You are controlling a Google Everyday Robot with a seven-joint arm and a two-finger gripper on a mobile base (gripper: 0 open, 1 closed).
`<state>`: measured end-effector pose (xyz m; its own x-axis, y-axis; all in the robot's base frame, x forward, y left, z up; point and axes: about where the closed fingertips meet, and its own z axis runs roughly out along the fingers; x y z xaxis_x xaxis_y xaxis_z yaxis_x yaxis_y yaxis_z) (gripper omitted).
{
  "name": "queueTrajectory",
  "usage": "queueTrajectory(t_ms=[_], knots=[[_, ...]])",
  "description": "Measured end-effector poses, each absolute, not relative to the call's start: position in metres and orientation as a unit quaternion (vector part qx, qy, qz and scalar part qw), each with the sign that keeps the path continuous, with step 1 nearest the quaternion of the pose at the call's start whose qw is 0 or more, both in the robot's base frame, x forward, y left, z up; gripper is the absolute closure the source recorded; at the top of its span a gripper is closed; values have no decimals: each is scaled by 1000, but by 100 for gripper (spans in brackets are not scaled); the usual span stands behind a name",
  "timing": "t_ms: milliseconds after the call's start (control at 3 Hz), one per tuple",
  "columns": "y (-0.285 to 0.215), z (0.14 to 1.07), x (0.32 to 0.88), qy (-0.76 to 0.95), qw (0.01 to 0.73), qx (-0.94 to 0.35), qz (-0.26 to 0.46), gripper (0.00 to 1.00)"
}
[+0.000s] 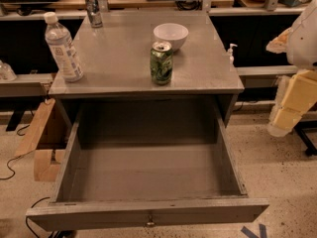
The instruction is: Place green can into top drawer
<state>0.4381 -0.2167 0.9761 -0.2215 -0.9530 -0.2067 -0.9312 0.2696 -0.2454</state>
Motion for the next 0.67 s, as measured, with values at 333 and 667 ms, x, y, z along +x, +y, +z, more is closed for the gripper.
queueTrajectory(t_ms=[333,667], knots=[[-217,976,438,781,159,-603,-34,0],[-219,983,435,785,159,-597,-43,0]])
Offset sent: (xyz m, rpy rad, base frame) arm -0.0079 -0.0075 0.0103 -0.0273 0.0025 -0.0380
